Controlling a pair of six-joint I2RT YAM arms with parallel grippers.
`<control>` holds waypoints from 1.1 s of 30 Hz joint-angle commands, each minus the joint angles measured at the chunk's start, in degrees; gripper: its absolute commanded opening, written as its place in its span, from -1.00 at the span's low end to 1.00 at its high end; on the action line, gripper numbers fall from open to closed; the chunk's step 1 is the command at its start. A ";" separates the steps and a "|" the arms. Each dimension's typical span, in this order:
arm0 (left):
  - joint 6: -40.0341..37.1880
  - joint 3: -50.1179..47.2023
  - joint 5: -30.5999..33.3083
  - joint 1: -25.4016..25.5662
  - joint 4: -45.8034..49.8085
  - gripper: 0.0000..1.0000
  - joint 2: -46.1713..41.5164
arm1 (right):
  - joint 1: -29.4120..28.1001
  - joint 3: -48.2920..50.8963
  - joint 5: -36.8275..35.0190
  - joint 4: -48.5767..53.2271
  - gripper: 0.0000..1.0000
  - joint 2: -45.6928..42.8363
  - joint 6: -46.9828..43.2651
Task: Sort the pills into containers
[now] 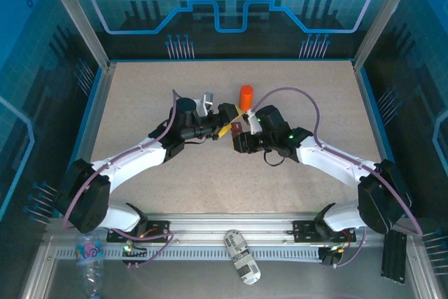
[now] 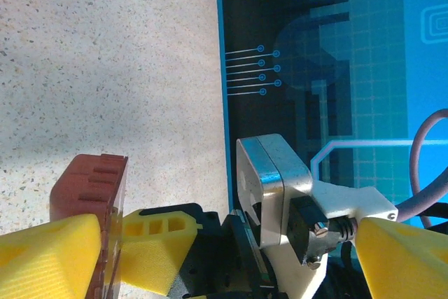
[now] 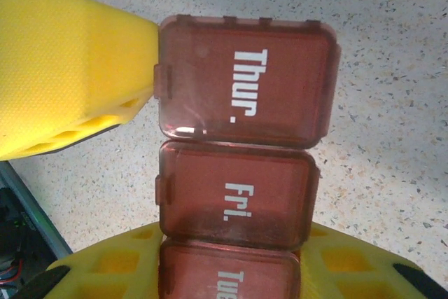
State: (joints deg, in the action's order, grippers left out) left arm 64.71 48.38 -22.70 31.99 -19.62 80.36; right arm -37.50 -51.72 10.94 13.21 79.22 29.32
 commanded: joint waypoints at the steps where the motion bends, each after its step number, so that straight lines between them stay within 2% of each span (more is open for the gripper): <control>1: 1.62 4.35 -1.11 2.12 -2.81 0.88 0.74 | -1.51 -0.83 0.91 -0.42 -0.53 1.30 -0.80; 6: 1.63 6.96 -1.00 3.04 -2.67 0.88 0.79 | -1.52 -0.67 0.32 -0.64 -0.53 1.79 -0.84; 11: -3.25 6.96 4.04 2.11 4.68 0.91 -2.45 | -1.36 0.36 -1.09 -0.09 -0.52 1.16 -1.31; 16: -6.69 2.85 8.23 -2.11 10.63 0.98 -7.44 | -0.91 1.01 -1.81 2.54 -0.47 3.28 -5.04; 21: -8.35 -2.34 7.87 -7.55 13.16 0.98 -11.14 | -1.08 -0.84 -2.86 5.58 -0.42 8.89 -9.62; 27: -11.33 -6.43 8.29 -11.34 16.65 0.98 -14.34 | -3.43 -4.14 -8.14 7.88 -0.36 15.12 -14.54; 33: -12.13 -8.38 8.19 -12.04 17.16 0.98 -14.15 | -6.81 -7.38 -15.12 10.80 -0.30 20.20 -18.80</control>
State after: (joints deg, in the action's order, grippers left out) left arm 54.68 40.97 -14.76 20.27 -3.44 67.00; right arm -42.57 -56.84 0.91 21.10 97.49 14.63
